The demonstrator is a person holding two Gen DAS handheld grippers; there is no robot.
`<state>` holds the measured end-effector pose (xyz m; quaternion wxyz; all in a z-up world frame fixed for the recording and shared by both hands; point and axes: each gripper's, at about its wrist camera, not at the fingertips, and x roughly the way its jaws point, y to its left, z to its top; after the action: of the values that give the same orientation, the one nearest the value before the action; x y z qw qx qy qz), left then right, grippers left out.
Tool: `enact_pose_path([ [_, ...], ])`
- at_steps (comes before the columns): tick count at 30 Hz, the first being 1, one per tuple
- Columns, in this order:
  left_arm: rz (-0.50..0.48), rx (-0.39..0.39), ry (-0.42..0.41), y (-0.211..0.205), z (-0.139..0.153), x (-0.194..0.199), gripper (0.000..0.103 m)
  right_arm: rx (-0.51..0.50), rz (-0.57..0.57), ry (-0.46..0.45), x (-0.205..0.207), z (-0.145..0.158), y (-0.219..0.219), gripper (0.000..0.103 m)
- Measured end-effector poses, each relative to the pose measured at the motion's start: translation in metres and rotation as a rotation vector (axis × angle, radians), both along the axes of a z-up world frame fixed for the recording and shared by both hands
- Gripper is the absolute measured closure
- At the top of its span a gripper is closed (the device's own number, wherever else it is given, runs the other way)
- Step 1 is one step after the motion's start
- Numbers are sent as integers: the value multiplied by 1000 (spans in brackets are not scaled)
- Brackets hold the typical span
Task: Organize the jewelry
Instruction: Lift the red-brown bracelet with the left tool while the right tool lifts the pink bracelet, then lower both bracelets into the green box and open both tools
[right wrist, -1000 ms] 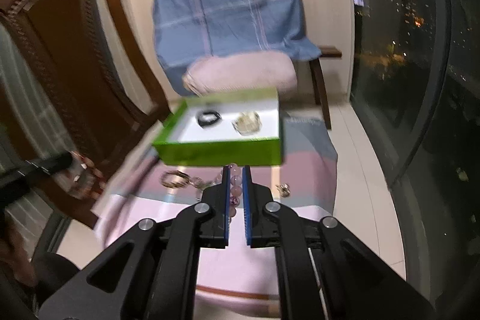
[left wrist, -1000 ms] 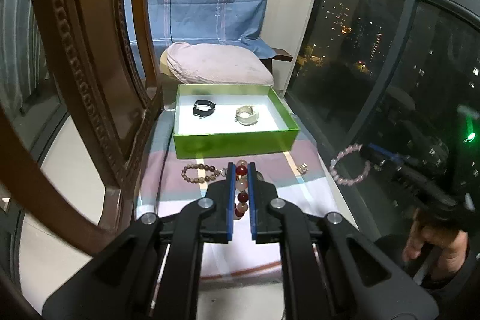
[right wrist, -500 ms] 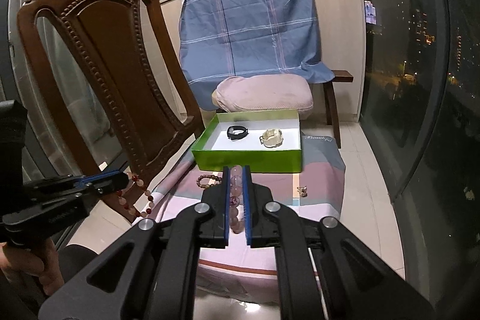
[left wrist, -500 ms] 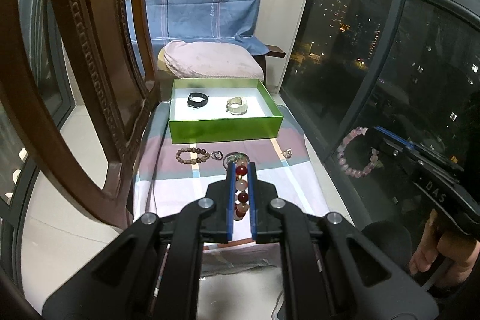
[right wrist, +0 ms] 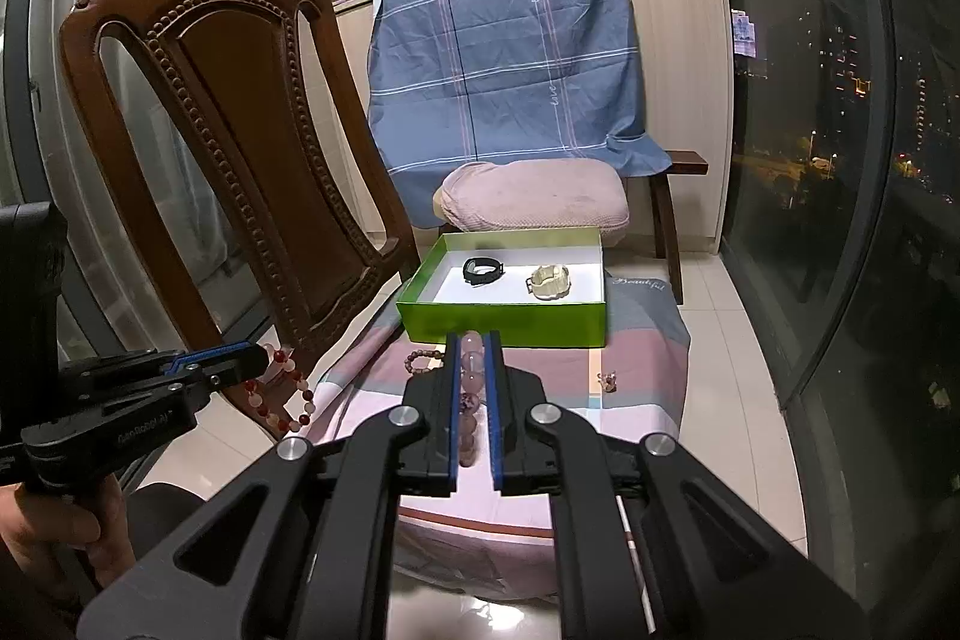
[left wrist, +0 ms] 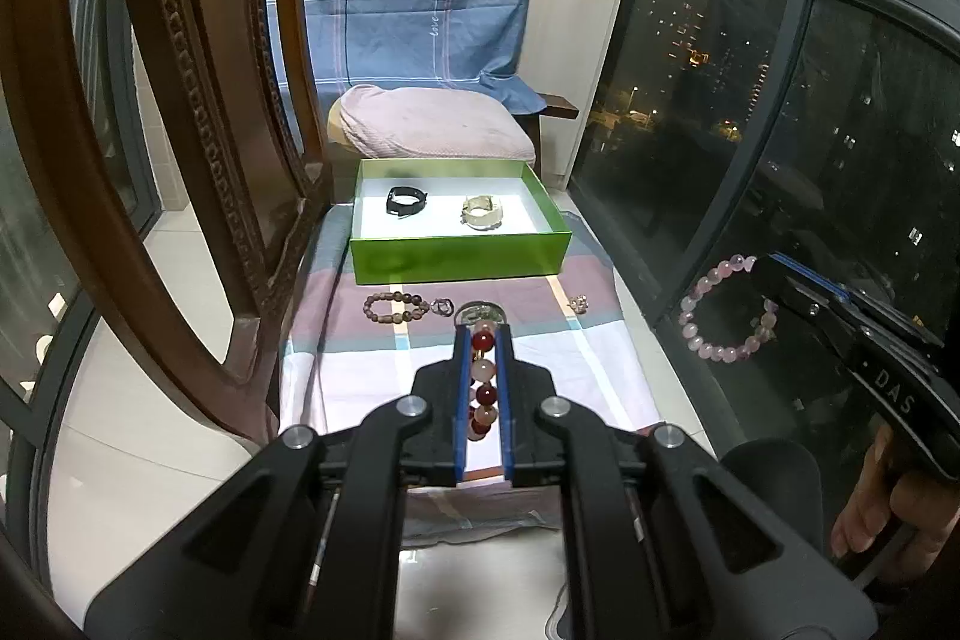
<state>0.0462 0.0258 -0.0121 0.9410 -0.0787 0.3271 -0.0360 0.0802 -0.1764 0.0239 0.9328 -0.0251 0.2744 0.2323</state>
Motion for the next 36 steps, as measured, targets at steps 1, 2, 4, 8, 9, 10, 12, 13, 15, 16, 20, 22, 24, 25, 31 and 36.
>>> enact_pose_path([
  [1, 1, 0, 0, 0, 0, 0, 95, 0, 1, 1, 0, 0, 0, 95],
  [2, 1, 1, 1, 0, 0, 0, 95, 0, 1, 3, -1, 0, 0, 95],
  [4, 2, 3, 2, 0, -1, 0, 95, -1, 1, 3, 0, 0, 0, 95],
  [8, 3, 5, 6, 0, -3, 1, 95, -1, -2, 6, 0, -2, -2, 95],
  [9, 3, 5, 6, -1, -3, 1, 95, -3, -2, 7, 1, -2, -2, 95],
  [10, 3, 6, 7, -1, -3, 2, 95, -3, -2, 10, 2, -3, -2, 95],
  [12, 4, 4, 8, 0, -3, 2, 95, -3, -4, 12, 3, -4, -2, 95],
  [13, 4, 5, 9, -1, -3, 2, 95, -4, -4, 15, 3, -5, -2, 95],
  [15, 6, 5, 12, -1, -4, 4, 95, -6, -5, 17, 4, -7, -2, 95],
  [16, 5, 5, 14, -1, -5, 5, 95, -6, -5, 20, 6, -8, -2, 95],
  [20, 4, 5, 25, -2, -7, 10, 95, -7, -10, 30, 11, -13, -1, 95],
  [22, 3, 6, 32, -3, -10, 13, 95, -8, -11, 37, 14, -15, -1, 95],
  [24, 3, 5, 40, -3, -12, 18, 95, -8, -11, 45, 18, -19, -1, 95],
  [25, 2, 6, 43, -3, -13, 21, 95, -9, -11, 47, 21, -20, 0, 95],
  [31, -8, 18, 28, 3, 0, 58, 95, 3, -6, 59, 55, -20, 2, 95],
  [36, -8, 26, -3, 14, 20, 118, 95, 5, -7, 14, 108, -4, 9, 95],
])
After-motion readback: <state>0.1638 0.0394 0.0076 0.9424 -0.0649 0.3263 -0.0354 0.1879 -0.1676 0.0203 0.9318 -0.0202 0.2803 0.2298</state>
